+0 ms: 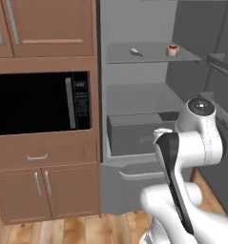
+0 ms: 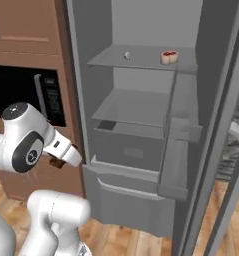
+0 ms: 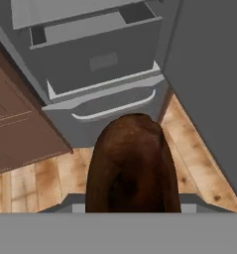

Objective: Gather the sweet potato and bell pepper from the fridge and place them on a tray on the dining counter. Then gather the steak and fish from the fridge and place them on the other tray.

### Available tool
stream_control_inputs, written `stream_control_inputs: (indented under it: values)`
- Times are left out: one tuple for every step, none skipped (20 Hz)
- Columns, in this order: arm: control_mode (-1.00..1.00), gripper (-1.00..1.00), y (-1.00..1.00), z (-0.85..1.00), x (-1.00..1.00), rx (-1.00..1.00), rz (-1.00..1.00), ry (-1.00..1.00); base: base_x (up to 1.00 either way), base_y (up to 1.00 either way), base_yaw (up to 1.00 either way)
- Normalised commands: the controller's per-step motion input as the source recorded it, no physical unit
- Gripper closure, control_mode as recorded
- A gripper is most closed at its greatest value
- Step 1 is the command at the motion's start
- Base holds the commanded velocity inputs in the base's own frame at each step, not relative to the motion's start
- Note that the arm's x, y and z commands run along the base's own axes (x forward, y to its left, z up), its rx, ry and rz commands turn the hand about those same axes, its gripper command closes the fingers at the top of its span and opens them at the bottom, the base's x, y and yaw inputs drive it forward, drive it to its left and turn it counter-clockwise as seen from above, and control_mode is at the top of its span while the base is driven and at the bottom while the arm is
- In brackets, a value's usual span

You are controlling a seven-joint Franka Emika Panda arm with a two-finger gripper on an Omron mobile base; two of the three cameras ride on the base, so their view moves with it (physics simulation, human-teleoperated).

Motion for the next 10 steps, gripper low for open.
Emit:
stream_control_inputs:
  values:
    - [1.00,1.00,0.00,0.00,0.00,0.00,0.00,0.00,-0.81,0.11,0.34]
    - [1.00,1.00,0.00,0.00,0.00,0.00,0.00,0.00,-0.82,0.10,0.34]
    - [1.00,1.00,0.00,0.00,0.00,0.00,0.00,0.00,-0.86,0.08,0.35]
    - [1.00,1.00,0.00,0.00,0.00,0.00,0.00,0.00,-0.90,0.01,0.36]
    - [1.00,1.00,0.00,0.00,0.00,0.00,0.00,0.00,-0.91,0.00,0.37]
    - [1.00,1.00,0.00,0.00,0.00,0.00,0.00,0.00,-0.89,0.00,0.38]
    - [1.00,1.00,0.00,0.00,0.00,0.00,0.00,0.00,-0.89,0.00,0.38]
    - [1.00,1.00,0.00,0.00,0.00,0.00,0.00,0.00,-0.91,0.00,0.38]
    - [1.00,1.00,0.00,0.00,0.00,0.00,0.00,0.00,-0.91,0.00,0.39]
    - [1.00,1.00,0.00,0.00,0.00,0.00,0.00,0.00,-0.94,0.00,0.39]
